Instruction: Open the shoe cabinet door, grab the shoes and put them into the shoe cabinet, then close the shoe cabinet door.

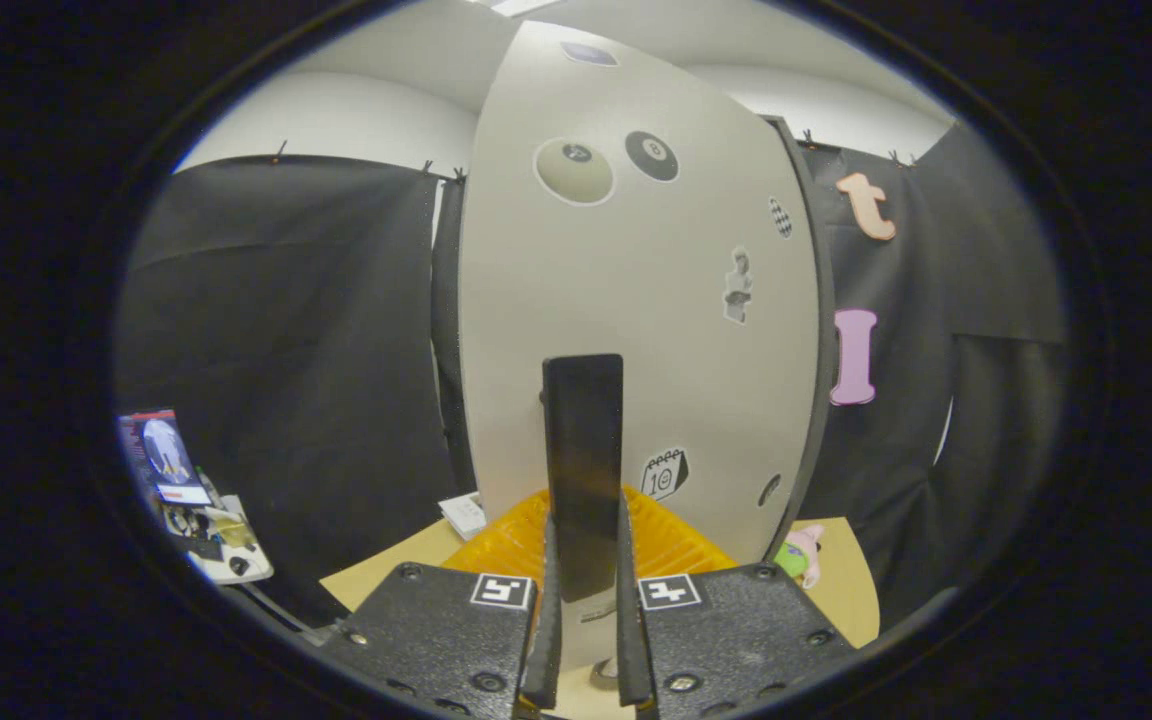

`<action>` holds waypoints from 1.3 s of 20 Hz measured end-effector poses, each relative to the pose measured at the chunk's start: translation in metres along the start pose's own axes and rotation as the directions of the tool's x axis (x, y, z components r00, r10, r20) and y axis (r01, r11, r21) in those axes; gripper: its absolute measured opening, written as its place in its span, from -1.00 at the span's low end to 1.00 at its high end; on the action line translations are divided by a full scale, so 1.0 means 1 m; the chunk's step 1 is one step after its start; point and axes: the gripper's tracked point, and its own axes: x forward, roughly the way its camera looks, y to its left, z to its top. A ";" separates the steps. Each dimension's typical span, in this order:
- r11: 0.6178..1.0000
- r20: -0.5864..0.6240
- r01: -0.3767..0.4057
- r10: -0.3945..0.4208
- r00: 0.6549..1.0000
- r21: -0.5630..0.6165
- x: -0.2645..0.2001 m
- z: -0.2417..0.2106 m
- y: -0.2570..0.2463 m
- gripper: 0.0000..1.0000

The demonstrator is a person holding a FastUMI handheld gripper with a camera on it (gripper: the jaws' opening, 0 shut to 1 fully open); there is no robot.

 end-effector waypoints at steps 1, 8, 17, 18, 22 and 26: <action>1.000 0.001 0.006 -0.006 1.000 0.005 -0.003 0.000 -0.003 -0.49; 0.996 0.020 0.082 -0.083 0.996 0.027 -0.021 -0.001 -0.031 -0.63; 0.954 0.059 0.300 -0.299 0.952 0.006 -0.032 0.003 -0.087 -0.91; 0.956 0.060 0.295 -0.295 0.954 0.012 -0.032 0.003 -0.088 -0.92; 0.968 0.078 0.248 -0.250 0.965 0.036 -0.030 0.005 -0.086 -0.93; 0.950 0.072 0.301 -0.307 0.949 0.085 -0.046 -0.004 -0.083 -0.86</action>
